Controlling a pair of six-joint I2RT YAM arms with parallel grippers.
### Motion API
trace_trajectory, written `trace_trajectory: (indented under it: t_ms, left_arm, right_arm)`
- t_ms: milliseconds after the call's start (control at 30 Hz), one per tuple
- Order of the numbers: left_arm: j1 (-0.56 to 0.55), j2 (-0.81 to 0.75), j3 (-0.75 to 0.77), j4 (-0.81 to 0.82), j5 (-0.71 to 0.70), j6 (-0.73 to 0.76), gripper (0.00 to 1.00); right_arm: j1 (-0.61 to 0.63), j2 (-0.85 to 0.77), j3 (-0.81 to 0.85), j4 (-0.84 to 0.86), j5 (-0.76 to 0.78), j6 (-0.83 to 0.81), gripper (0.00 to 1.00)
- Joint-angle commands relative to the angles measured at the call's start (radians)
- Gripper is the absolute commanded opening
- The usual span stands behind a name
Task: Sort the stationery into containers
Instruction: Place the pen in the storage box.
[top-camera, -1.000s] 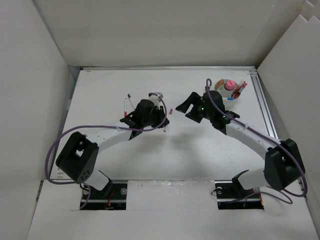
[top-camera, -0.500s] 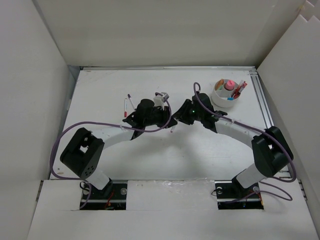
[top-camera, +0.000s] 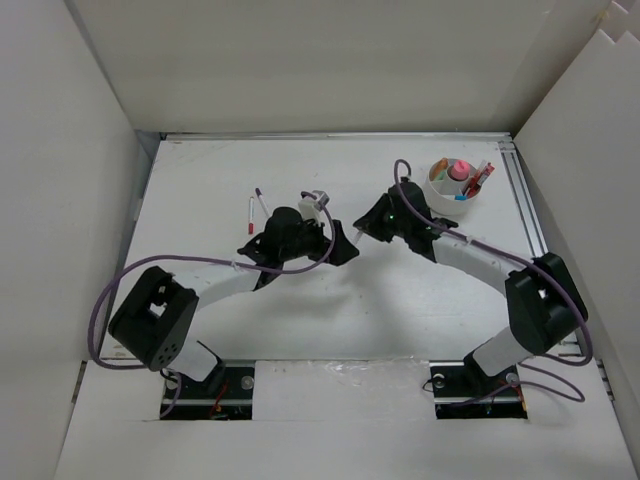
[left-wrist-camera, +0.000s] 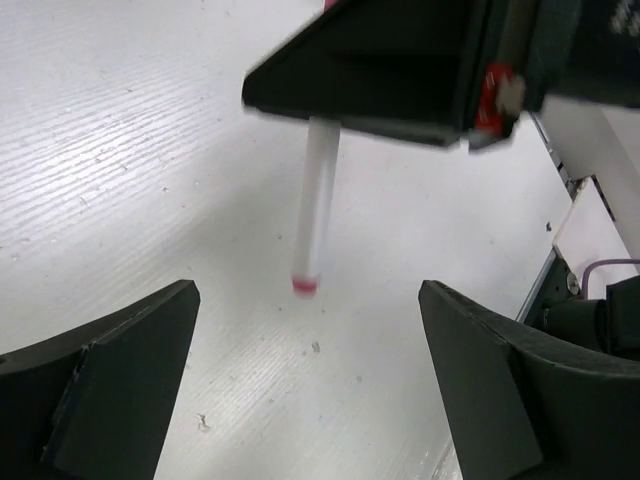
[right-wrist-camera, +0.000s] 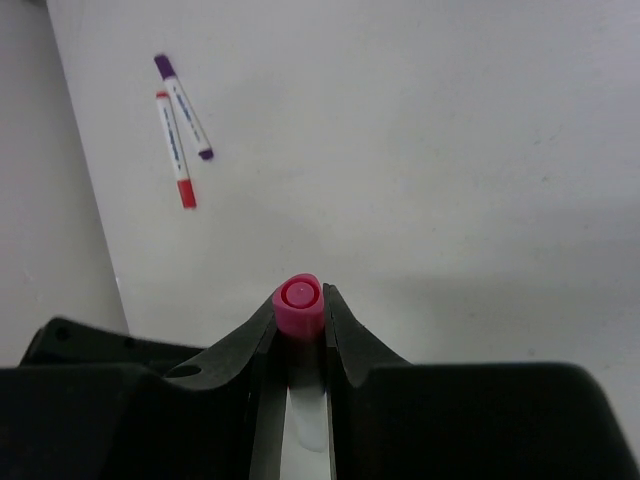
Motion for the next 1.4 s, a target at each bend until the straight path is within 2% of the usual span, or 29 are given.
trace_trajectory:
  t_ms: [0,67,167,200,333,433,700,900,1367]
  left_arm:
    - [0.002,-0.097,-0.027,0.06,-0.044,-0.008,0.9]
    - [0.002,-0.106,-0.038,0.06,-0.054,-0.008,0.92]
    - [0.002,-0.143,-0.047,0.06,-0.054,-0.008,0.93]
    - [0.002,-0.152,-0.047,0.051,-0.054,-0.008,1.0]
    - [0.002,-0.161,-0.047,0.042,-0.032,-0.008,1.0]
    - [0.002,-0.17,-0.047,0.051,-0.023,-0.008,1.0]
    - [0.002,-0.198,-0.047,0.02,-0.06,-0.008,1.0]
    - [0.002,-0.209,-0.047,0.011,-0.06,-0.008,1.0]
    - [0.002,-0.178,-0.047,0.01,-0.083,-0.008,1.0]
  right_arm:
    - [-0.078,-0.049,0.085,0.005,0.114,0.003,0.0]
    - [-0.12,-0.064,0.105,-0.021,0.171,0.003,0.0]
    - [-0.197,-0.095,0.125,-0.031,0.35,0.014,0.0]
    - [-0.213,-0.109,0.125,-0.04,0.466,0.014,0.0]
    - [-0.284,-0.109,0.17,-0.078,0.754,0.026,0.0]
    - [-0.315,-0.069,0.226,-0.138,0.881,0.037,0.0]
    - [-0.347,0.099,0.427,-0.345,1.077,0.103,0.0]
    - [-0.356,0.179,0.45,-0.345,1.159,0.103,0.0]
    - [-0.376,0.317,0.549,-0.414,1.18,0.132,0.04]
